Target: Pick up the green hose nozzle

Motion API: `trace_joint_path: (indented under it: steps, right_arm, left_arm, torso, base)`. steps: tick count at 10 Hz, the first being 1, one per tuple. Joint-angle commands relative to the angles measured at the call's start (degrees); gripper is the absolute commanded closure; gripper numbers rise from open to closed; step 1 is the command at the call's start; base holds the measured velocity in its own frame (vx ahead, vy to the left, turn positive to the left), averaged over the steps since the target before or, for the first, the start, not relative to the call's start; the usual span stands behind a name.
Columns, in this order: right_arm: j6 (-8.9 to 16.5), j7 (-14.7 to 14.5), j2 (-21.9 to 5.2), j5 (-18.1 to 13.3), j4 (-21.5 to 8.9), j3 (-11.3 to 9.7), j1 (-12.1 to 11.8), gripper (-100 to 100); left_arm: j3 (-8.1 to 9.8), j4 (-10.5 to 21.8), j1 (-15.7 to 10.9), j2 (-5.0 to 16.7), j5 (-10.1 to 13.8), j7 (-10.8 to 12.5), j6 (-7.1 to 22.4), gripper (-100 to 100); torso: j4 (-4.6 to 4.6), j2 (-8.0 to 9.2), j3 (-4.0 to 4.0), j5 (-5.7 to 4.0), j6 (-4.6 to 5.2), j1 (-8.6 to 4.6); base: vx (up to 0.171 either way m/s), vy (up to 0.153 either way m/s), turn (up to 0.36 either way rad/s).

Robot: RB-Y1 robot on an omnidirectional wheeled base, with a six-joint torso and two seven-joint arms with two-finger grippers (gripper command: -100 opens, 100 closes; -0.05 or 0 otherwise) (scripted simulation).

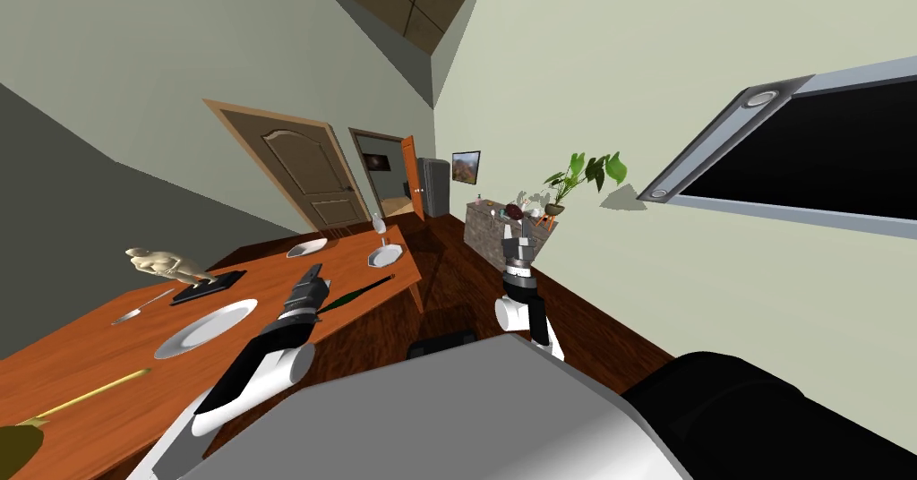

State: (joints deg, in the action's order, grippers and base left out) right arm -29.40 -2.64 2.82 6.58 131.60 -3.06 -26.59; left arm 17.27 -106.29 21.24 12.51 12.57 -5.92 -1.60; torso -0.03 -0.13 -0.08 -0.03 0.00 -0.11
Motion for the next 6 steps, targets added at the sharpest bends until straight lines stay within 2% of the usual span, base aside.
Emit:
trace_joint_path:
  steps: [1,3,4,5,6]
  right_arm:
    - [0.00,0.00,0.00,0.00,0.00,0.00,0.00,0]
    - [0.00,0.00,0.00,0.00,0.00,0.00,0.00,0]
    - [0.00,0.00,0.00,0.00,0.00,0.00,0.00,0]
    - [0.00,0.00,0.00,0.00,0.00,0.00,0.00,0]
    - [0.00,0.00,0.00,0.00,0.00,0.00,0.00,0]
  left_arm:
    - [0.54,0.79,0.01,-0.04,0.18,-0.09,1.66,-100]
    - [3.15,4.61,-1.99,0.66,0.90,-0.25,5.74,-100]
    - [3.15,5.16,-1.99,0.66,0.90,-0.25,6.53,-100]
    - [4.42,7.11,-3.04,1.03,1.18,-0.27,8.93,-100]
    - [4.42,7.46,-3.04,1.03,1.18,-0.27,8.93,-100]
  torso:
    - [0.00,0.00,0.00,0.00,0.00,0.00]
    - [0.00,0.00,0.00,0.00,-0.01,-0.02]
    - [-0.01,-0.05,-0.03,-0.01,0.00,-0.04]
    - [-0.02,-0.05,-0.03,0.00,-0.01,-0.03]
    - [-0.02,-0.06,-0.04,0.00,0.00,-0.05]
  base:
    - [0.029,-0.030,-0.005]
    - [0.043,-0.044,-0.010]
    - [0.051,-0.039,-0.005]
    - [0.051,-0.044,-0.004]
    - [0.038,-0.032,-0.005]
